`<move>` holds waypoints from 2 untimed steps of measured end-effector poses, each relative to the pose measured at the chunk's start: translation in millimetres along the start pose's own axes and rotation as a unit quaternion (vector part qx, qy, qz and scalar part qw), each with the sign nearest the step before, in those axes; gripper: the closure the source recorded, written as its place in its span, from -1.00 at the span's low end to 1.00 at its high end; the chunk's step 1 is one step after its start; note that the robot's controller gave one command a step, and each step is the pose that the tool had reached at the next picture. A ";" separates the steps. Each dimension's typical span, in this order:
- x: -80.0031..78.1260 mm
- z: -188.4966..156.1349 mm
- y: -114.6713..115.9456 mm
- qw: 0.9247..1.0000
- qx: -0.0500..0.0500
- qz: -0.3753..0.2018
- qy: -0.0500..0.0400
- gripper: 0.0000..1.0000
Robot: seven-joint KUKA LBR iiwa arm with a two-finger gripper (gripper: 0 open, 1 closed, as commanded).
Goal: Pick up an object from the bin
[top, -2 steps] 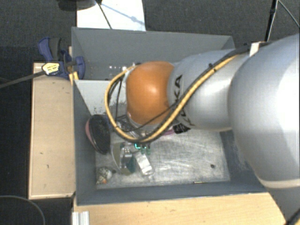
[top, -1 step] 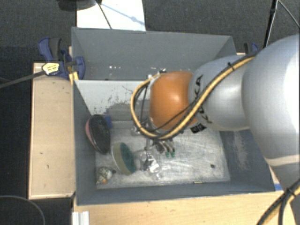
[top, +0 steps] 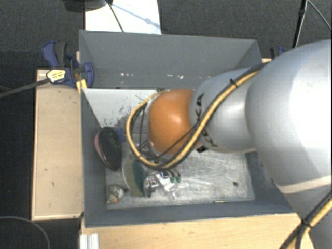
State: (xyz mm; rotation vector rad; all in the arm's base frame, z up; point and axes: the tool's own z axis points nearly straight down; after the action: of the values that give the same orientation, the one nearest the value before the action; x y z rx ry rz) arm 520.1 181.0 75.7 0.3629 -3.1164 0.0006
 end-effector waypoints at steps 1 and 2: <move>0.0 -0.4 -2.8 1.000 0.001 0.005 0.000 1.00; -5.9 -102.1 4.2 1.000 -0.001 0.008 -0.008 1.00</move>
Offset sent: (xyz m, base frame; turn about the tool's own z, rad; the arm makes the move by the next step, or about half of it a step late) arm 0.0000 0.0000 0.0000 0.0000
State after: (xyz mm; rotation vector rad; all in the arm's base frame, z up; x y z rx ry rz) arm 525.3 186.5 177.7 0.3407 -3.1340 -0.0044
